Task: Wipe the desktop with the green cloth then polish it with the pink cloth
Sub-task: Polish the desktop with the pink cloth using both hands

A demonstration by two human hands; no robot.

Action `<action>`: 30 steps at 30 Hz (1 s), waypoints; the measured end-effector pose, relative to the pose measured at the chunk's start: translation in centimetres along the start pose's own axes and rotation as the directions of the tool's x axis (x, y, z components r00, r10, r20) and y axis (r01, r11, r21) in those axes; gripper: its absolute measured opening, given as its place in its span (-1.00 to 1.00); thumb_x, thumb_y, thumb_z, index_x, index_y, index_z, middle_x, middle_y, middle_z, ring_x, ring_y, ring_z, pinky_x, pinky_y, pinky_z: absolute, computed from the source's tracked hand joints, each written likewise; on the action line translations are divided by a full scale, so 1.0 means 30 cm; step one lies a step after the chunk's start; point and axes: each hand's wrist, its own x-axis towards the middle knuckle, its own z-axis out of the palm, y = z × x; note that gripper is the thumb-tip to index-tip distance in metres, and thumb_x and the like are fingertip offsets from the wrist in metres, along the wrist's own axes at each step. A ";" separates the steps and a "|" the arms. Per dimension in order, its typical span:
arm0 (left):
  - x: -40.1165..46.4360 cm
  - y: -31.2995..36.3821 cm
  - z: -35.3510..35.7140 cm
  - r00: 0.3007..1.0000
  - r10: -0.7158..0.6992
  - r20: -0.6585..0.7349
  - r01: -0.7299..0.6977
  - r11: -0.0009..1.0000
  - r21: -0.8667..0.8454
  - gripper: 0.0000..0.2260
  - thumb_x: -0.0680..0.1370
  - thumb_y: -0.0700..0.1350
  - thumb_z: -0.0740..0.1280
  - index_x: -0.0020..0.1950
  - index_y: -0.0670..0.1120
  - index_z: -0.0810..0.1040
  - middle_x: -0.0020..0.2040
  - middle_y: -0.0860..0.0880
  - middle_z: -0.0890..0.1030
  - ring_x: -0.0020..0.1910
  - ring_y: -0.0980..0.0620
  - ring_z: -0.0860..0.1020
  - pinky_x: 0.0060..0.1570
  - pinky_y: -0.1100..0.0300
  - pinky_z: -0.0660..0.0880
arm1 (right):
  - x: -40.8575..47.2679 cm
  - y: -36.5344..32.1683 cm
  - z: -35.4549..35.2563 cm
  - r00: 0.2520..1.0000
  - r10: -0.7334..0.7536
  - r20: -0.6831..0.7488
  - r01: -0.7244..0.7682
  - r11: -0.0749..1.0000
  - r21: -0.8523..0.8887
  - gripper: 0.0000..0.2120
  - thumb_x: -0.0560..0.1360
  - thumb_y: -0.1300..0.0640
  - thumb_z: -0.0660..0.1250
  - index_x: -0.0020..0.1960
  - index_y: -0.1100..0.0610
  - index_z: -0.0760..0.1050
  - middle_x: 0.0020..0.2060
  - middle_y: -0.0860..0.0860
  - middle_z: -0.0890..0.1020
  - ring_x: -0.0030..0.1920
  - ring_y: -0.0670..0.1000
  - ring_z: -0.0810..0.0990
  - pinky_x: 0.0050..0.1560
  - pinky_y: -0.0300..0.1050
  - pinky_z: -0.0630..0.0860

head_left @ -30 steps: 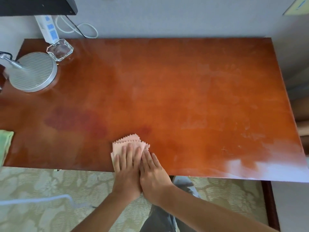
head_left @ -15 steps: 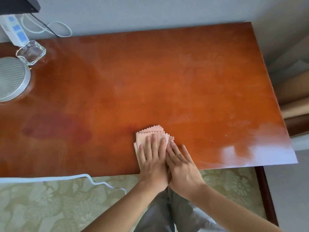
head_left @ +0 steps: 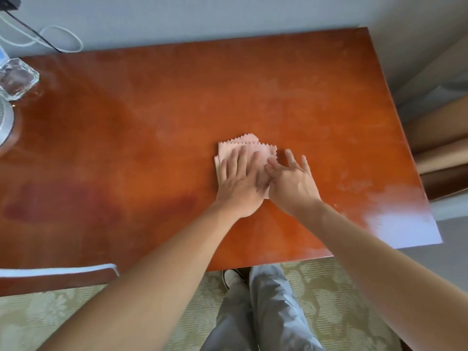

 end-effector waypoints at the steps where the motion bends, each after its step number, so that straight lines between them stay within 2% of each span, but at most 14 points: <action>1: -0.011 -0.019 -0.002 0.999 0.036 -0.024 -0.035 0.999 0.036 -0.37 0.70 0.21 -0.10 0.66 -0.05 -0.21 0.65 -0.08 -0.28 0.62 -0.05 -0.32 0.58 -0.07 -0.26 | 0.005 -0.004 0.000 1.000 0.003 -0.014 -0.003 1.000 0.010 -0.57 0.58 0.14 0.11 0.41 0.12 0.45 0.48 0.00 0.39 0.56 0.22 0.11 0.54 0.27 0.01; 4: -0.077 -0.055 0.012 0.995 0.075 -0.061 -0.064 0.984 0.164 -0.37 0.71 0.19 -0.17 0.65 -0.16 -0.25 0.64 -0.15 -0.29 0.61 -0.11 -0.34 0.59 -0.05 -0.25 | -0.008 -0.026 0.015 0.995 -0.014 -0.103 0.026 0.993 0.115 -0.64 0.58 0.19 0.16 0.33 0.23 0.50 0.39 0.11 0.48 0.48 0.19 0.30 0.51 0.16 0.19; 6: -0.119 -0.041 0.033 0.997 0.057 -0.051 -0.047 0.982 0.181 -0.37 0.71 0.18 -0.17 0.64 -0.15 -0.29 0.63 -0.18 -0.33 0.60 -0.15 -0.36 0.58 -0.09 -0.24 | -0.025 -0.045 0.031 0.988 -0.068 -0.141 0.086 0.988 0.132 -0.63 0.59 0.21 0.17 0.36 0.28 0.44 0.39 0.18 0.47 0.47 0.20 0.33 0.51 0.12 0.21; 9: -0.173 -0.004 0.062 0.998 0.021 -0.055 -0.013 0.989 0.146 -0.38 0.69 0.12 -0.15 0.62 -0.12 -0.36 0.62 -0.18 -0.36 0.59 -0.17 -0.39 0.57 -0.10 -0.27 | -0.060 -0.074 0.055 0.982 -0.121 -0.143 0.128 0.991 0.040 -0.59 0.59 0.19 0.16 0.41 0.28 0.42 0.41 0.21 0.45 0.50 0.19 0.31 0.55 0.12 0.12; 11: -0.221 0.018 0.083 0.998 0.013 -0.054 -0.006 0.992 0.130 -0.37 0.68 0.11 -0.15 0.62 -0.12 -0.36 0.61 -0.17 -0.36 0.58 -0.17 -0.41 0.57 -0.11 -0.29 | -0.102 -0.084 0.070 0.979 -0.153 -0.136 0.148 0.988 -0.044 -0.56 0.58 0.18 0.19 0.43 0.30 0.41 0.43 0.25 0.43 0.53 0.21 0.26 0.54 0.19 0.11; 13: -0.280 0.043 0.110 0.999 0.021 -0.046 -0.016 0.994 0.109 -0.38 0.70 0.12 -0.13 0.63 -0.13 -0.31 0.61 -0.17 -0.36 0.57 -0.17 -0.42 0.57 -0.13 -0.28 | -0.160 -0.073 0.081 0.969 -0.177 -0.175 0.169 0.984 -0.060 -0.56 0.57 0.21 0.23 0.42 0.32 0.43 0.42 0.26 0.43 0.51 0.24 0.28 0.49 0.25 0.23; 16: -0.353 0.085 0.150 0.998 0.046 -0.039 -0.043 0.996 0.075 -0.40 0.72 0.10 -0.09 0.65 -0.13 -0.23 0.63 -0.19 -0.29 0.60 -0.19 -0.36 0.58 -0.15 -0.18 | -0.245 -0.043 0.119 0.912 -0.275 -0.305 0.279 0.960 -0.032 -0.58 0.55 0.26 0.20 0.38 0.34 0.47 0.37 0.25 0.49 0.42 0.24 0.42 0.39 0.20 0.40; 19: -0.366 0.089 0.157 0.998 0.037 -0.045 -0.034 0.997 0.066 -0.40 0.71 0.09 -0.06 0.64 -0.14 -0.20 0.64 -0.19 -0.22 0.61 -0.20 -0.28 0.59 -0.15 -0.12 | -0.282 -0.021 0.155 0.891 -0.300 -0.341 0.329 0.944 0.030 -0.57 0.41 0.37 0.45 0.28 0.32 0.57 0.25 0.22 0.61 0.29 0.21 0.57 0.27 0.19 0.53; 21: -0.335 0.079 0.141 0.999 0.033 -0.020 -0.031 0.996 0.082 -0.39 0.71 0.11 -0.07 0.63 -0.15 -0.24 0.62 -0.19 -0.31 0.59 -0.20 -0.35 0.58 -0.14 -0.19 | -0.263 -0.004 0.148 0.905 -0.286 -0.317 0.315 0.948 0.044 -0.52 0.33 0.37 0.52 0.25 0.31 0.59 0.20 0.21 0.64 0.25 0.20 0.60 0.27 0.20 0.52; 23: -0.286 0.075 0.119 1.000 0.018 0.003 -0.018 0.995 0.101 -0.38 0.71 0.12 -0.10 0.62 -0.16 -0.29 0.58 -0.19 -0.39 0.57 -0.20 -0.41 0.57 -0.12 -0.28 | -0.224 0.007 0.127 0.911 -0.284 -0.298 0.304 0.952 0.022 -0.54 0.35 0.35 0.47 0.25 0.30 0.59 0.19 0.20 0.64 0.24 0.19 0.61 0.33 0.22 0.46; 27: -0.157 0.086 0.071 0.999 -0.046 0.025 0.044 0.995 0.089 -0.37 0.68 0.10 -0.15 0.62 -0.16 -0.34 0.59 -0.20 -0.41 0.56 -0.18 -0.43 0.54 -0.10 -0.38 | -0.101 0.016 0.088 0.911 -0.277 -0.306 0.284 0.959 -0.022 -0.65 0.46 0.27 0.29 0.22 0.29 0.61 0.17 0.20 0.66 0.22 0.17 0.62 0.42 0.18 0.37; 30: -0.044 0.081 0.026 0.996 -0.087 0.033 0.085 0.994 0.066 -0.38 0.70 0.08 -0.13 0.61 -0.14 -0.37 0.60 -0.16 -0.41 0.57 -0.15 -0.43 0.53 -0.05 -0.42 | 0.003 0.027 0.048 0.925 -0.242 -0.292 0.247 0.969 -0.021 -0.59 0.53 0.20 0.11 0.24 0.29 0.59 0.17 0.20 0.65 0.24 0.16 0.61 0.45 0.09 0.29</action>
